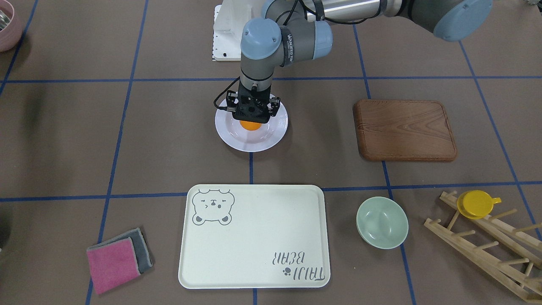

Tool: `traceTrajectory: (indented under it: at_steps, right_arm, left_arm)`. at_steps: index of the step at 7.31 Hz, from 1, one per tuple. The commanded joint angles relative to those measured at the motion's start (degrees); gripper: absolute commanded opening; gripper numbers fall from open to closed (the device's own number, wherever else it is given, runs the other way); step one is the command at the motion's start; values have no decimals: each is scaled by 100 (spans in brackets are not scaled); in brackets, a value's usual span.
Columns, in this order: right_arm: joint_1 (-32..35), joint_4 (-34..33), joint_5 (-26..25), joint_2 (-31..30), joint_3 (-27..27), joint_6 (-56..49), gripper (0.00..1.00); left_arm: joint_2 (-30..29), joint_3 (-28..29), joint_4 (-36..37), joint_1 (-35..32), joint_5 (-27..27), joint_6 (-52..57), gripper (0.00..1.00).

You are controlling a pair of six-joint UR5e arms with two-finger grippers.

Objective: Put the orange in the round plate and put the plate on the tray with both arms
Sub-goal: 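Carry the orange with the left gripper onto the white plate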

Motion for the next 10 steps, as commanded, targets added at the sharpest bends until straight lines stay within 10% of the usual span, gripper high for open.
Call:
traceTrajectory:
  at_steps: [1, 5, 10]
  right_arm:
    - [-9, 0, 0, 0, -10, -1, 100]
    - [-36, 0, 0, 0, -10, -1, 100]
    - [-324, 174, -9, 104, 25, 775, 100]
  left_arm:
    - [12, 59, 6, 37, 2, 8, 41]
    - [30, 59, 6, 63, 72, 8, 99]
    - [265, -560, 59, -50, 134, 8, 99]
